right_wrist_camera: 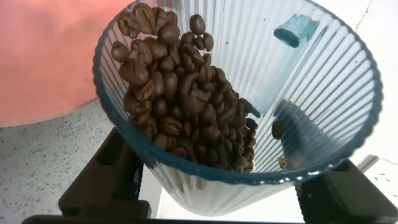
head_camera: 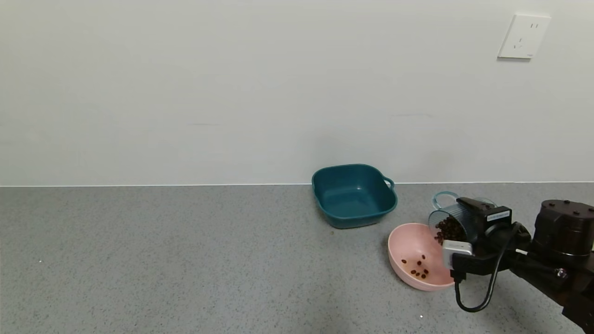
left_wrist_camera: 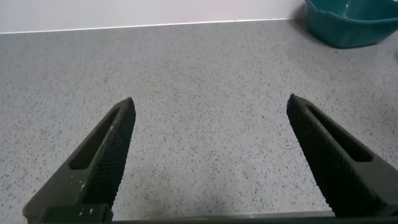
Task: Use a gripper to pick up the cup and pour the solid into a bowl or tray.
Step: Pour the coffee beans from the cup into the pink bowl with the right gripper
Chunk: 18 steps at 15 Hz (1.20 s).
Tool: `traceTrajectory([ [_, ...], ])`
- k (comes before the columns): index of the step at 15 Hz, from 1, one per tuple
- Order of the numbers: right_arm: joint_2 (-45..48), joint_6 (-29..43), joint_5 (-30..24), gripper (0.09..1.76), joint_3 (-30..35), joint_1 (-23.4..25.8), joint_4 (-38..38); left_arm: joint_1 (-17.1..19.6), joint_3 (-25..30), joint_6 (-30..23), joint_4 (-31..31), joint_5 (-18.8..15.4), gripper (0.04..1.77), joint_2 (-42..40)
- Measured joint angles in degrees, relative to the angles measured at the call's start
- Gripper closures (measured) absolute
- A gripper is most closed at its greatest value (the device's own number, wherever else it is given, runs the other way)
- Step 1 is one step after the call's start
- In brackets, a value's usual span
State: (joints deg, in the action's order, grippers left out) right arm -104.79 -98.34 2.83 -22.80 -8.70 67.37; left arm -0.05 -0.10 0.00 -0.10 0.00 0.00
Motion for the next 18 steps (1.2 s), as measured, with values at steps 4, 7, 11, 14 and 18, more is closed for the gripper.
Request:
traceTrajectory([
  [4, 0.1, -2.7, 0.0, 0.49, 0.1, 0.0, 0.0, 0.0, 0.0, 0.0, 0.0, 0.0, 0.06, 0.0],
  [7, 0.2, -4.3, 0.0, 0.49, 0.1, 0.1, 0.0, 0.0, 0.0, 0.0, 0.0, 0.0, 0.06, 0.0],
  [11, 0.3, -5.1, 1.4, 0.49, 0.1, -0.1, 0.1, 0.0, 0.0, 0.0, 0.0, 0.0, 0.06, 0.0],
  [14, 0.4, -6.5, 1.4, 0.49, 0.1, -0.3, 0.2, 0.0, 0.0, 0.0, 0.0, 0.0, 0.06, 0.0],
  [18, 0.4, -6.5, 1.5, 0.49, 0.1, -0.4, 0.2, 0.0, 0.0, 0.0, 0.0, 0.0, 0.06, 0.0],
])
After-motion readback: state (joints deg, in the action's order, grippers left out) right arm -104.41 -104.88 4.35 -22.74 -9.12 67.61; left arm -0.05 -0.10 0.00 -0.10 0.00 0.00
